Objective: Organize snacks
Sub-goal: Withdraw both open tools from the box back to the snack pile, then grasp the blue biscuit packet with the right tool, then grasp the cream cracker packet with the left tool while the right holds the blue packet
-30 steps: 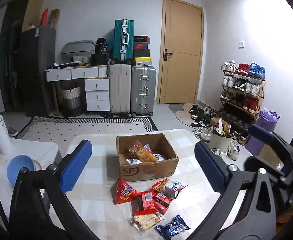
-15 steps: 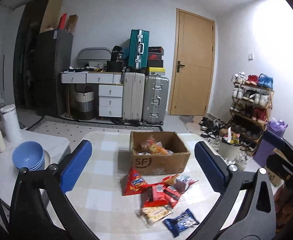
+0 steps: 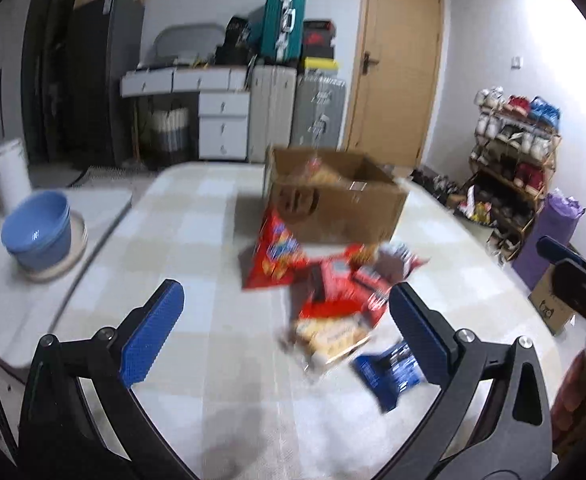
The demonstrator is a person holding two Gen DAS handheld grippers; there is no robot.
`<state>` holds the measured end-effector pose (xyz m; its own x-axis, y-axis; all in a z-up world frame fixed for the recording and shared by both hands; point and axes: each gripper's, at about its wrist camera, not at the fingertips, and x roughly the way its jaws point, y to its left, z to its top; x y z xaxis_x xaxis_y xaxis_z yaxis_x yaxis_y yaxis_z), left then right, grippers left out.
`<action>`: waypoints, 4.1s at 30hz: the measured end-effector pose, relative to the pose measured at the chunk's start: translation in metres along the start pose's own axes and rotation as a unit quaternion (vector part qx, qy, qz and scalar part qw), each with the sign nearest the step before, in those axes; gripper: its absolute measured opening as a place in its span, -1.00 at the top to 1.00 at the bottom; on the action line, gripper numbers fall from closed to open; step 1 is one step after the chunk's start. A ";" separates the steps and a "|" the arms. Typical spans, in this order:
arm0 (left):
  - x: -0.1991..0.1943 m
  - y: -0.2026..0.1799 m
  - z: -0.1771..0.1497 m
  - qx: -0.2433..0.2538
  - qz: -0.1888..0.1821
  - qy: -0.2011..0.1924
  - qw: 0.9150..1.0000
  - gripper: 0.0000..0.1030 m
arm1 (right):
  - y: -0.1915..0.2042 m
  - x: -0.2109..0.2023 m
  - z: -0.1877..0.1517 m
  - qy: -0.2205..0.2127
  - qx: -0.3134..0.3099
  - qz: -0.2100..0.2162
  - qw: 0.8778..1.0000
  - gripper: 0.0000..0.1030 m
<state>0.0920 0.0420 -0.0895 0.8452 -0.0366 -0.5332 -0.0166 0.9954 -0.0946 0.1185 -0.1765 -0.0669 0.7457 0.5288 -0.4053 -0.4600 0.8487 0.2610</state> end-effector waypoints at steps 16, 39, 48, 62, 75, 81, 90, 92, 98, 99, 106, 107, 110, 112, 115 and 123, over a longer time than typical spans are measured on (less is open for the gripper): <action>0.060 0.002 -0.043 -0.007 -0.010 0.044 0.999 -0.99 | -0.010 0.076 -0.053 0.138 0.033 -0.011 0.990 -0.99; 0.069 0.009 -0.048 -0.034 -0.022 0.060 0.997 -0.99 | 0.000 0.132 -0.071 0.236 0.015 -0.032 0.971 0.07; 0.081 0.000 -0.048 -0.011 -0.009 0.087 0.996 -0.99 | -0.035 0.105 -0.062 0.172 0.100 0.018 0.980 0.09; 0.153 -0.043 -0.021 -0.038 -0.009 0.192 0.981 -0.99 | -0.093 0.082 -0.058 0.123 0.192 0.053 0.972 0.09; 0.158 -0.050 -0.028 0.003 -0.002 0.210 0.978 -0.26 | -0.096 0.075 -0.058 0.104 0.204 0.090 0.969 0.09; 0.133 -0.032 -0.036 -0.001 -0.014 0.211 0.977 -0.20 | -0.098 0.075 -0.058 0.103 0.209 0.087 0.969 0.09; 0.087 -0.014 -0.037 0.001 -0.016 0.175 0.984 -0.19 | -0.099 0.075 -0.058 0.102 0.208 0.087 0.969 0.08; 0.077 -0.015 -0.034 0.003 -0.018 0.164 0.986 -0.19 | -0.099 0.075 -0.058 0.103 0.207 0.083 0.969 0.08; 0.052 -0.014 -0.020 0.003 -0.027 0.137 0.990 0.65 | -0.101 0.075 -0.058 0.104 0.209 0.071 0.970 0.08; 0.049 -0.014 -0.017 0.004 -0.030 0.139 0.990 0.91 | -0.098 0.074 -0.057 0.102 0.202 0.074 0.971 0.08; 0.067 -0.006 -0.023 0.000 -0.032 0.181 0.983 0.95 | -0.078 0.075 -0.057 0.114 0.159 0.053 0.979 0.08; 0.069 -0.003 -0.027 -0.006 -0.036 0.185 0.982 0.96 | -0.077 0.074 -0.057 0.113 0.155 0.056 0.980 0.09; 0.067 -0.002 -0.035 -0.003 -0.059 0.195 0.979 0.77 | -0.078 0.074 -0.057 0.110 0.158 0.056 0.980 0.08; 0.066 -0.006 -0.038 0.004 -0.079 0.195 0.978 0.35 | -0.083 0.076 -0.059 0.111 0.173 0.059 0.977 0.08; 0.066 -0.017 -0.037 0.030 -0.109 0.182 0.977 -0.36 | -0.087 0.074 -0.059 0.108 0.186 0.063 0.975 0.08; 0.095 -0.054 -0.040 0.136 -0.138 0.206 0.959 -0.51 | -0.088 0.073 -0.058 0.100 0.186 0.078 0.974 0.08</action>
<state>0.1524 -0.0188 -0.1686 0.5142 -0.2777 -0.8114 0.3636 0.9275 -0.0870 0.1850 -0.2118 -0.1703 0.5539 0.6744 -0.4882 -0.3262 0.7153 0.6180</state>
